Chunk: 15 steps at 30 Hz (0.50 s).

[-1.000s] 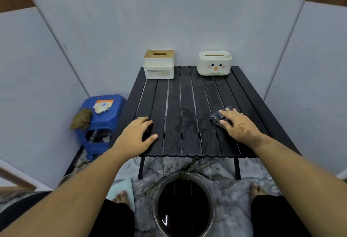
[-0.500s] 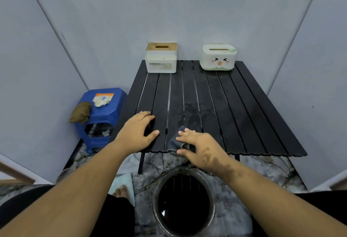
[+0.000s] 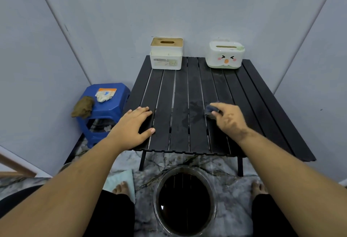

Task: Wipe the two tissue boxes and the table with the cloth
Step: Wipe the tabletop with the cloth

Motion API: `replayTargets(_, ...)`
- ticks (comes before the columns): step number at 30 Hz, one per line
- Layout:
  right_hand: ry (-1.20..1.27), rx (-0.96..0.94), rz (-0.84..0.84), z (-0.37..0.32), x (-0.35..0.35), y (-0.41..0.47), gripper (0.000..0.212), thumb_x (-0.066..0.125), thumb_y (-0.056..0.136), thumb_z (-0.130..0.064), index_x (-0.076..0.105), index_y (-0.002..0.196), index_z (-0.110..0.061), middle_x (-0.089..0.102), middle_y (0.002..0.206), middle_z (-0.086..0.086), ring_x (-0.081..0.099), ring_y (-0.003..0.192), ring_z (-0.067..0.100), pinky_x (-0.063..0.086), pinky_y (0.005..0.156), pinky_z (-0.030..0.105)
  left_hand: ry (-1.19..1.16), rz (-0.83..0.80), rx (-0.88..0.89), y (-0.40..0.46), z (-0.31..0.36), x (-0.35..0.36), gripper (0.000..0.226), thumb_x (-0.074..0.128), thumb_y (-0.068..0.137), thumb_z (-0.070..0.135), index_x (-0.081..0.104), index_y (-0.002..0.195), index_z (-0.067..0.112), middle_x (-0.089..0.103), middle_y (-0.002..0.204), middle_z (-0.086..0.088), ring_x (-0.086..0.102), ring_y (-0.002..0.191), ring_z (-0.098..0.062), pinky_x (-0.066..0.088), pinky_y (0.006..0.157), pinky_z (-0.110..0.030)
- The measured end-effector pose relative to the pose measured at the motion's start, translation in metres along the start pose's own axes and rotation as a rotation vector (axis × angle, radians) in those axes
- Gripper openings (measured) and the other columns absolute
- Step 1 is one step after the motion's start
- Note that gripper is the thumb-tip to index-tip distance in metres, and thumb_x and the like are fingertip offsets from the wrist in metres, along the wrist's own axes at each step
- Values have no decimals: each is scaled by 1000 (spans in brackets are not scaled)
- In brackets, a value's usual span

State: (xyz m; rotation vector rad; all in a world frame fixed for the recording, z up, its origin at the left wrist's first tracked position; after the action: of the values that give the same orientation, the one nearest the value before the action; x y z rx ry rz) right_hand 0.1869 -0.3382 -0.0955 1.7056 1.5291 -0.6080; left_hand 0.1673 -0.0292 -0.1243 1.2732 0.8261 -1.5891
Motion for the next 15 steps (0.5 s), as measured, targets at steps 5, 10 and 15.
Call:
replayTargets(5,-21,-365,-267,-116,78,-78,32,61,89,-7,67,119,-15,66,123,11,59,118,31,41,108,41,9,4,15,2,-2,3,87,29,88,72,35,158,22,29,167,1,21,156,-21,16,128,-45)
replayTargets(10,-166,-466,-372,-128,99,-57,38,53,92,-15,60,128,-23,60,132,4,54,124,24,39,109,36,1,-5,13,2,-4,5,87,26,87,72,33,160,24,26,168,4,18,157,-18,12,128,-42)
replayTargets(15,-182,-111,-81,-21,25,53,22,58,84,-8,72,96,-20,71,95,0,65,91,22,50,83,22,-3,3,21,1,-3,4,86,28,88,71,32,160,24,26,168,4,17,157,-18,12,129,-42)
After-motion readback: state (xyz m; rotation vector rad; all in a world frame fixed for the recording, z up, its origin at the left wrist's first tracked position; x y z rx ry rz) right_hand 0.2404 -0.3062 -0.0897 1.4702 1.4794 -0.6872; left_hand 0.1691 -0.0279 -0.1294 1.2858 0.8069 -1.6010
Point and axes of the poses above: each hand's wrist, its own y-axis towards the middle knuckle, its own x-axis out of the palm, z = x × y, the point moved 10 cm from there along y, towards the middle knuckle
